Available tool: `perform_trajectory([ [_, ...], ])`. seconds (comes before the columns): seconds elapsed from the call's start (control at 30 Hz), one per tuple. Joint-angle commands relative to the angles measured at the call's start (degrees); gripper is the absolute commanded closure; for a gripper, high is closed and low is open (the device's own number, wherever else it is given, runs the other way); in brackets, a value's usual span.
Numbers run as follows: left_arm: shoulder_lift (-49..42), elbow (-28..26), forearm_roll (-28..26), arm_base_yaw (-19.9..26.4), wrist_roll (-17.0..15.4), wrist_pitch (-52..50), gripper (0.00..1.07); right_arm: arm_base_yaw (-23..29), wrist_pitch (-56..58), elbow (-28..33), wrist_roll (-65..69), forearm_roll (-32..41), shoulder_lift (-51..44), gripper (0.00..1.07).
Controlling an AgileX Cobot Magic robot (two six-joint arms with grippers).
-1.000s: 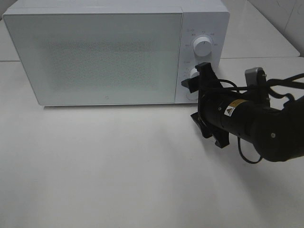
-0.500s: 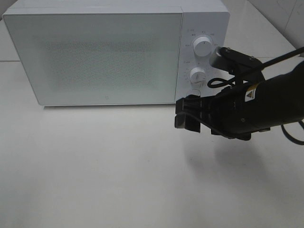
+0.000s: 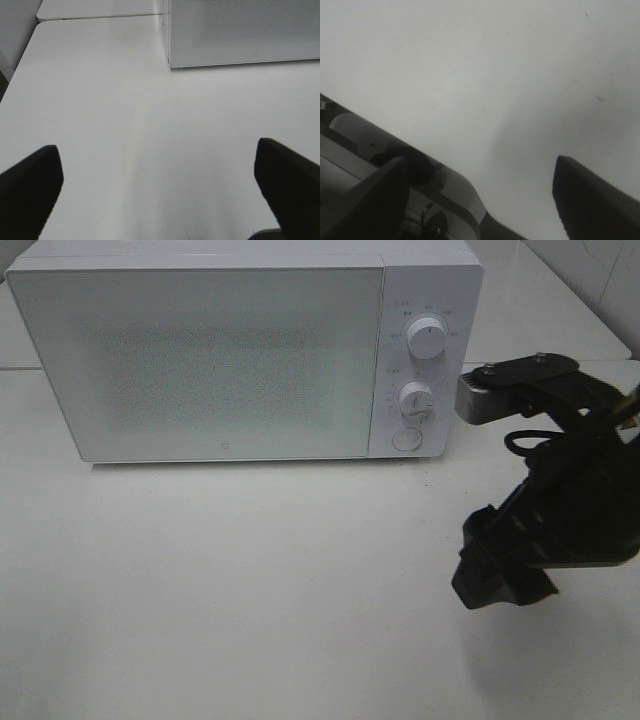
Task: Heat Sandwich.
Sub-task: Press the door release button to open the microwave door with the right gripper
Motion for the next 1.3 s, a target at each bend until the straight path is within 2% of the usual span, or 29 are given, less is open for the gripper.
perform_trajectory([
  [0.03,-1.55,0.11,-0.29,0.11,-0.17,-0.92,0.07,-0.34,7.51,-0.29,-0.74,-0.97,-5.96,0.31],
  [0.17,-1.55,0.11,-0.29,0.11,-0.17,-0.92,0.07,-0.34,10.94,-0.29,-0.74,-0.97,-10.83,0.31],
  [0.37,-1.55,0.11,-0.29,0.11,-0.17,-0.92,0.07,-0.34,18.16,-0.06,0.0,-2.18,-24.35,0.31],
  [0.63,-1.55,0.11,-0.29,0.11,-0.17,-0.92,0.07,-1.43,19.6,4.7,5.61,-5.9,-38.79,0.31],
  [0.83,-1.55,0.11,-0.29,0.11,-0.17,-0.92,0.07,-12.15,19.6,8.77,4.18,-5.9,-50.71,0.31],
  [1.1,-1.55,0.11,-0.29,0.11,-0.17,-0.92,0.07,-19.77,18.51,10.37,1.6,-5.9,-61.99,0.31],
  [1.23,-1.55,0.11,-0.29,0.11,-0.17,-0.92,0.07,-25.27,16.21,11.8,-1.95,-5.5,-68.41,0.31],
  [1.3,-1.55,0.11,-0.29,0.11,-0.17,-0.92,0.07,-25.78,16.04,12.26,-2.35,-5.5,-69.16,0.31],
])
